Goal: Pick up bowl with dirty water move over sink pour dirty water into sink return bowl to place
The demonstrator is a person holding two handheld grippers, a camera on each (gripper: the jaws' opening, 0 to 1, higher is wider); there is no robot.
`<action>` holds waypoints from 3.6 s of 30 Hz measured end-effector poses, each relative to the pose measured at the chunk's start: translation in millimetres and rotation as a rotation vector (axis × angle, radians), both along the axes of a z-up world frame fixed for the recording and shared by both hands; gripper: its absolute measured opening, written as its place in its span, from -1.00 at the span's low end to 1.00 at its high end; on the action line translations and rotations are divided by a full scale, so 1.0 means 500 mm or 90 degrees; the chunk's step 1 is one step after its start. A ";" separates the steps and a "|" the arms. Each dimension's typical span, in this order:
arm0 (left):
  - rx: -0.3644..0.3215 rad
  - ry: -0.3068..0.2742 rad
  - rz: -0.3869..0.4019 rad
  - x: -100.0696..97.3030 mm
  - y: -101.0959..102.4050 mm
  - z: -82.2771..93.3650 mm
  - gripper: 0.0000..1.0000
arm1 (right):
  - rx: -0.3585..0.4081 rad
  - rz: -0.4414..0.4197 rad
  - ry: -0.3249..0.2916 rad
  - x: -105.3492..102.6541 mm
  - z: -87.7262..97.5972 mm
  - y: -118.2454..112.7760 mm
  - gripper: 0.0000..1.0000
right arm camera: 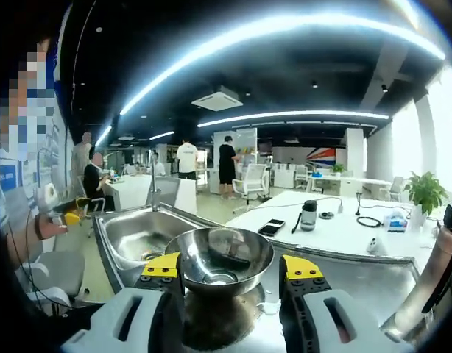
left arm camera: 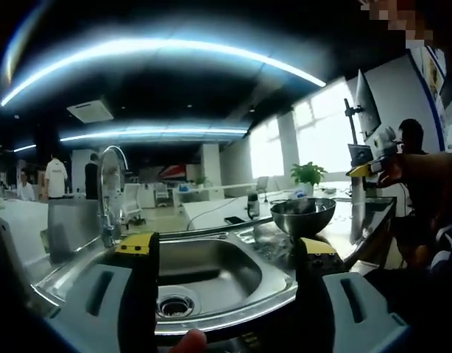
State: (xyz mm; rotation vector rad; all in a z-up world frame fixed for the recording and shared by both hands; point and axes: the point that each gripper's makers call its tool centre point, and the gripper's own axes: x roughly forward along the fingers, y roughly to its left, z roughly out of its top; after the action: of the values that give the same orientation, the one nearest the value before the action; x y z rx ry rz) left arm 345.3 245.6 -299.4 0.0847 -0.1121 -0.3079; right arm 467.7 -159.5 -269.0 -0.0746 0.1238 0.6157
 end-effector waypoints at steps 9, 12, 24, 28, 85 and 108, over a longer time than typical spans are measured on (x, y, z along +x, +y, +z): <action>0.004 -0.002 0.003 -0.006 0.003 -0.002 0.51 | 0.005 -0.007 0.032 0.049 0.008 -0.002 -0.18; 0.004 0.001 0.003 -0.005 0.003 -0.005 0.51 | 0.004 -0.013 0.043 0.062 0.007 -0.006 -0.20; 0.009 0.012 0.004 -0.001 -0.003 -0.013 0.50 | -0.004 0.001 0.138 0.087 -0.037 0.027 -0.36; 0.010 0.017 0.002 0.001 -0.004 -0.021 0.50 | -0.013 -0.003 0.154 0.113 -0.050 0.025 -0.39; 0.031 0.024 -0.008 0.005 -0.011 -0.038 0.50 | -0.106 -0.018 0.316 0.264 -0.153 0.054 -0.52; 0.042 0.032 0.013 -0.002 0.016 -0.054 0.50 | -0.162 -0.040 0.361 0.299 -0.212 0.060 -0.67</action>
State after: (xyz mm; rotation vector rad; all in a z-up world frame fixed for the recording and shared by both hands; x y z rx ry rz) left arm 344.1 253.4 -326.4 0.1437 -0.0514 -0.2937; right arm 617.4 -129.6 -375.1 -0.1405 0.7509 0.5425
